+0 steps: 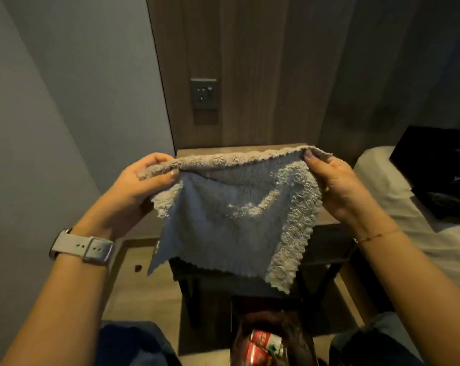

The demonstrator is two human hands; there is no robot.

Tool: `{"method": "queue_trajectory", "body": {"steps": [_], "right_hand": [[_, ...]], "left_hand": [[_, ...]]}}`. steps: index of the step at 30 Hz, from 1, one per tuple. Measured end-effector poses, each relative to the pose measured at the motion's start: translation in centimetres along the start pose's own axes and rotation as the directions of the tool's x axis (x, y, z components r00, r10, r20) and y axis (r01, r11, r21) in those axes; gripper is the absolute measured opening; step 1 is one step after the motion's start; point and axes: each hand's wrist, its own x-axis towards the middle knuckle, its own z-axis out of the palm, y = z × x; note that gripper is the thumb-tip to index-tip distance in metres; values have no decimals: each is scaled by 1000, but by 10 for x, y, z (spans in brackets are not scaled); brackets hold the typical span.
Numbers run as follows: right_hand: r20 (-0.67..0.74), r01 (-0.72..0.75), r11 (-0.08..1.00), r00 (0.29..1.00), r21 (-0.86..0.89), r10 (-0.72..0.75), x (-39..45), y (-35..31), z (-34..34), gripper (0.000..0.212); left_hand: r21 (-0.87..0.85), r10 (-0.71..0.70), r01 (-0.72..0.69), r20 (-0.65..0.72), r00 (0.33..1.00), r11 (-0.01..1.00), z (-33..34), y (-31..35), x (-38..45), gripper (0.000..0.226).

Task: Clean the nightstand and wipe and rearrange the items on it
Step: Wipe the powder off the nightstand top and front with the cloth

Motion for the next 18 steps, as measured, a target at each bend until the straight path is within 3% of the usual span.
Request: {"method": "queue_trajectory", "body": {"steps": [3,6,10,13,18], "right_hand": [[-39,122,992,992,33,-120,35,-29,30,13],[-35,181,983,983,3,-181,61,-49,58,13],[4,204,977,979,-61,-205,74,-55,79,22],[17,235,959,972,-156,-236,75,-42,77,21],[-11,206,918,975,-339,-222,61,7,51,14]], "left_hand": [[46,20,-16,-85,996,999,-22,34,37,41],[104,55,-32,-225,973,994,-39,53,70,31],[22,74,-71,-303,950,997,-53,62,87,22],[22,91,-88,-325,941,996,-60,53,77,28],[142,44,7,-354,934,990,-61,-3,42,23]]}}
